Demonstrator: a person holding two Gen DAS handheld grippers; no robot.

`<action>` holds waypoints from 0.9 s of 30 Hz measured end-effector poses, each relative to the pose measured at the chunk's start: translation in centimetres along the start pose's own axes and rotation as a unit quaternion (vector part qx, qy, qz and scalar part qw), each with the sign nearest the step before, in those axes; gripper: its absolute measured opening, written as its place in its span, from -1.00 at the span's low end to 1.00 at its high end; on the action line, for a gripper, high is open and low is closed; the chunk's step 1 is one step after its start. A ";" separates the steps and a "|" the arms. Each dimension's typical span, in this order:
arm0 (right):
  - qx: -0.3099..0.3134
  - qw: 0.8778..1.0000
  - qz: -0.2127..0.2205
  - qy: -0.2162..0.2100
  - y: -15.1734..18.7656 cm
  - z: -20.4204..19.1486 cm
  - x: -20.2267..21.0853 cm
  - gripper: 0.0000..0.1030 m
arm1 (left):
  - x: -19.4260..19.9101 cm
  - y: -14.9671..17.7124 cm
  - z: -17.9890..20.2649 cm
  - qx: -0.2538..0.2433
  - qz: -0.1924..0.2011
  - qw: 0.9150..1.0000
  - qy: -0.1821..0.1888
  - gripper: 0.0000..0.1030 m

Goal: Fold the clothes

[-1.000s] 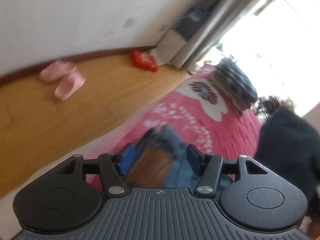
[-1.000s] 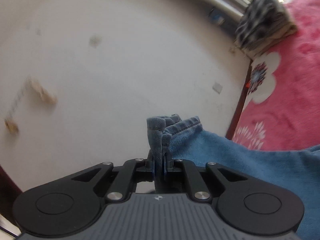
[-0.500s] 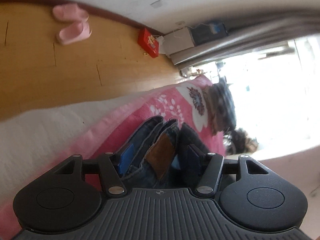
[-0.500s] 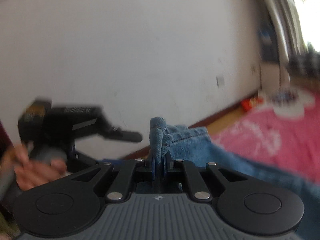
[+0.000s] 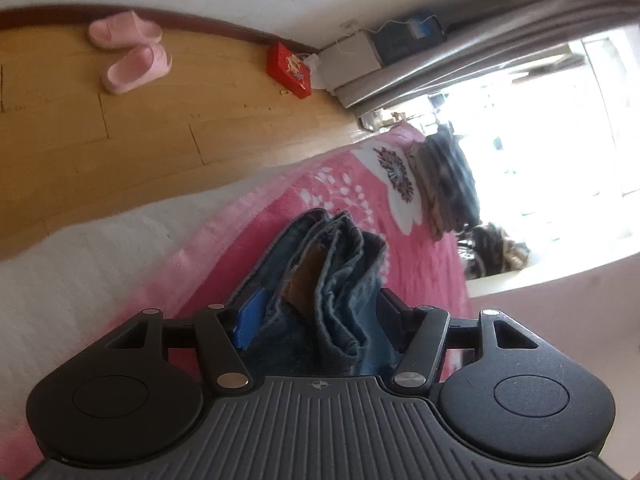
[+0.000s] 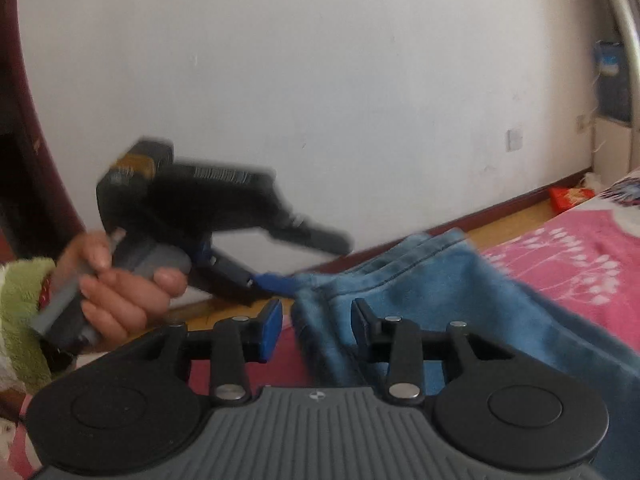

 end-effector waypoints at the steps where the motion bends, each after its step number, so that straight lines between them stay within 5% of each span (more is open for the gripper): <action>1: -0.007 1.000 0.005 0.007 0.1 0.3 0.5 -0.22 | 0.1 0.0 -0.1 -0.001 0.003 1.000 -0.006 0.16; 12: 0.013 0.999 0.003 0.043 0.0 -0.8 -0.8 -0.30 | -0.1 0.5 -0.6 -0.016 0.005 0.999 -0.042 0.11; 14: 0.003 0.999 0.006 0.040 -0.1 -0.6 -0.9 -0.68 | -0.2 0.6 -0.6 -0.028 0.003 0.998 -0.059 0.11; 17: -0.012 0.999 0.011 0.035 -0.2 -0.3 -0.9 -0.93 | -0.4 0.6 -0.7 -0.040 0.001 0.996 -0.080 0.12; 23: -0.031 0.998 0.059 0.011 -1.2 -0.5 1.1 -0.95 | -0.6 0.6 -1.3 -0.034 -0.003 0.996 -0.080 0.14; 27: 0.007 0.999 0.038 0.016 -0.9 -1.8 -0.1 -0.95 | -0.6 0.6 -1.6 -0.025 -0.003 0.997 -0.074 0.14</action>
Point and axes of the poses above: each gripper's, at about its wrist camera, not at the fingertips, and x roughly against the way its jaws point, z to its right, y to its underside, the point moved 4 cm from there along -x, roughly the way its jaws point, and after that the axes turned 14 degrees about -z, right-handed, at the moved point
